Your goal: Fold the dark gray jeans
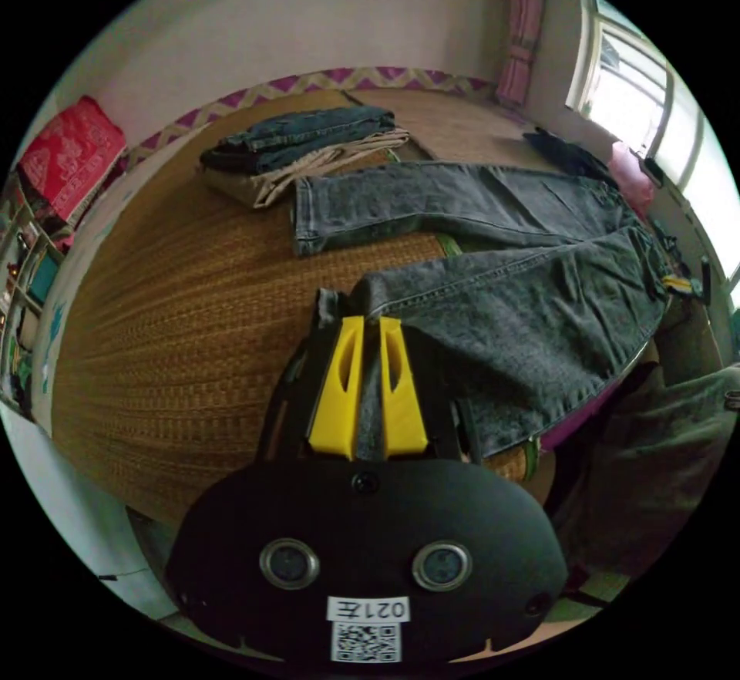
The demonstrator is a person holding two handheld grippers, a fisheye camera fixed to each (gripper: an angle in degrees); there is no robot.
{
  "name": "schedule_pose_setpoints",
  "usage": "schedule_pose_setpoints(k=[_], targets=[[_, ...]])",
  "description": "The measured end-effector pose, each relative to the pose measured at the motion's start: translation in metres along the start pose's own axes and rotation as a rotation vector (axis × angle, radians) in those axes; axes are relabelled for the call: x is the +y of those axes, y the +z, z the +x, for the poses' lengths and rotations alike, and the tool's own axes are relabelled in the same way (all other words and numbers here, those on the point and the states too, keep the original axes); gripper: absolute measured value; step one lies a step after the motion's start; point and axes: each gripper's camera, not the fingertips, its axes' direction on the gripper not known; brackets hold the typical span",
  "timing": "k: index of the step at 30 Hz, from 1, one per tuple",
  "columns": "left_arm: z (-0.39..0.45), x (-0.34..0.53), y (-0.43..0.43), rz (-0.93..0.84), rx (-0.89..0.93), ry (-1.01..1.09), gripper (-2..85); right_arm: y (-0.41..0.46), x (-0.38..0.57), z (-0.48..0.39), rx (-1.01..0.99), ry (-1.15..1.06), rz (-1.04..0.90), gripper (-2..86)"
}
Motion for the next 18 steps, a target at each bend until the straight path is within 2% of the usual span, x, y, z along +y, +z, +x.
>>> schedule_pose_setpoints(k=[4, 8, 10, 12, 14, 16, 18], targets=[[-0.003, 0.025, -0.025, 0.056, 0.016, -0.072, 4.9, 0.0, 0.016, -0.023, 0.122, -0.027, 0.061, 5.5], [0.013, 0.058, -0.055, 0.108, -0.009, -0.155, 7.9, -0.006, 0.034, -0.027, 0.157, 0.071, 0.155, 5.6], [0.022, 0.071, -0.063, 0.094, -0.032, -0.227, 6.8, -0.01, 0.035, -0.024, 0.163, 0.084, 0.156, 5.7], [0.042, 0.097, -0.086, 0.235, -0.157, -0.291, 0.3, -0.017, 0.033, -0.023, 0.196, 0.087, 0.146, 5.5], [0.055, 0.111, -0.1, 0.313, -0.134, -0.284, -0.3, -0.025, 0.035, -0.02, 0.219, 0.093, 0.153, 5.2], [0.059, 0.123, -0.109, 0.319, -0.111, -0.331, -0.5, -0.038, 0.038, -0.013, 0.233, 0.112, 0.147, 5.1], [0.059, 0.135, -0.119, 0.279, -0.094, -0.406, 0.0, -0.078, 0.053, 0.008, 0.217, 0.246, 0.234, 6.3]])
